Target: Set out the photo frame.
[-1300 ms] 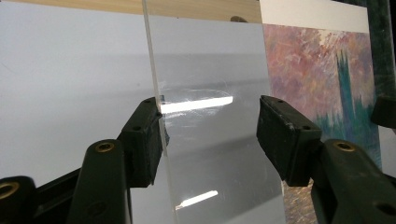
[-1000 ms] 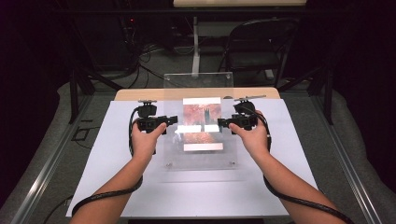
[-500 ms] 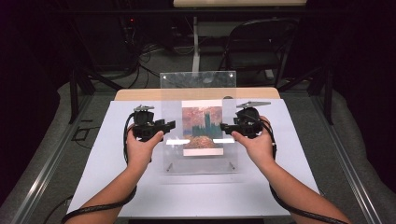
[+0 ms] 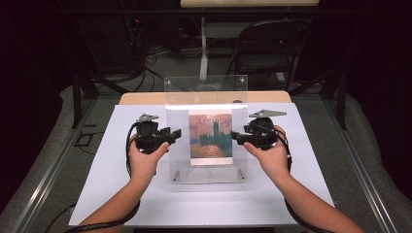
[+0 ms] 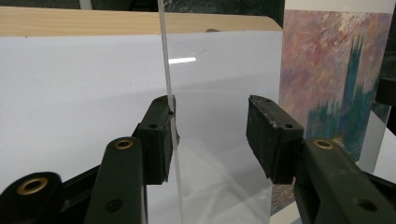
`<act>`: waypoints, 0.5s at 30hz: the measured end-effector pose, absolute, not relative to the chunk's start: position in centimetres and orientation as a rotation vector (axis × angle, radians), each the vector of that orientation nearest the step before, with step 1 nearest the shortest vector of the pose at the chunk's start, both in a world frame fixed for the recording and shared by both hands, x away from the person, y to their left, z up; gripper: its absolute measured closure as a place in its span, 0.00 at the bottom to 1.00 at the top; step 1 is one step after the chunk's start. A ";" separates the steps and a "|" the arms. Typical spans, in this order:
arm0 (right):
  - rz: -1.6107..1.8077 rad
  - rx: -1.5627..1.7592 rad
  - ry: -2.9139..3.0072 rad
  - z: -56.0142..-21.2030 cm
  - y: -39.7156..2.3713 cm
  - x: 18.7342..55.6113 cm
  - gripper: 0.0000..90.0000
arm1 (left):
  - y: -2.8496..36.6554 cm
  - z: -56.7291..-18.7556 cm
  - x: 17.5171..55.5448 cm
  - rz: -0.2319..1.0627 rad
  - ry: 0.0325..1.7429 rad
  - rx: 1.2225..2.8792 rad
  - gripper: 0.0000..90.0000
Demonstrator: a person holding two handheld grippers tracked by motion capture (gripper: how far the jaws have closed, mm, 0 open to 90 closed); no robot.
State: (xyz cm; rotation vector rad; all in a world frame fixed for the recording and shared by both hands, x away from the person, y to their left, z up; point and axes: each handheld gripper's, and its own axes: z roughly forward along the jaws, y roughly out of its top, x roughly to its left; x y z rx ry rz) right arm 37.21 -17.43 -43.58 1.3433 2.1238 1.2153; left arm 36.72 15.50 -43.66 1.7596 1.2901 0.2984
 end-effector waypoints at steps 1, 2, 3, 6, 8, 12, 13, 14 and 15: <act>1.215 1.343 2.124 -43.6 -17.4 37.2 0.49 | 15.5 -43.7 36.7 0.298 1.290 1.760 0.58; 1.214 1.342 2.124 -43.6 -17.4 37.1 0.49 | 15.5 -43.6 36.6 0.295 1.289 1.762 0.58; 1.213 1.340 2.127 -43.5 -17.5 37.0 0.50 | 15.5 -43.6 36.6 0.295 1.286 1.762 0.59; 1.220 1.328 2.126 -43.5 -17.6 36.7 0.51 | 15.6 -43.5 36.2 0.294 1.281 1.758 0.60; 1.227 1.326 2.126 -43.5 -17.7 36.5 0.52 | 15.7 -43.5 35.9 0.293 1.270 1.765 0.60; 1.220 1.300 2.137 -43.3 -17.9 35.8 0.54 | 15.9 -43.4 35.4 0.292 1.259 1.765 0.62; 1.220 1.300 2.137 -43.3 -17.9 35.8 0.54 | 15.9 -43.4 35.3 0.299 1.256 1.765 0.62; 1.220 1.287 2.137 -43.3 -17.9 35.5 0.55 | 15.9 -43.4 35.0 0.304 1.239 1.770 0.62; 1.220 1.287 2.137 -43.3 -17.9 35.5 0.55 | 15.9 -43.4 35.0 0.304 1.239 1.770 0.62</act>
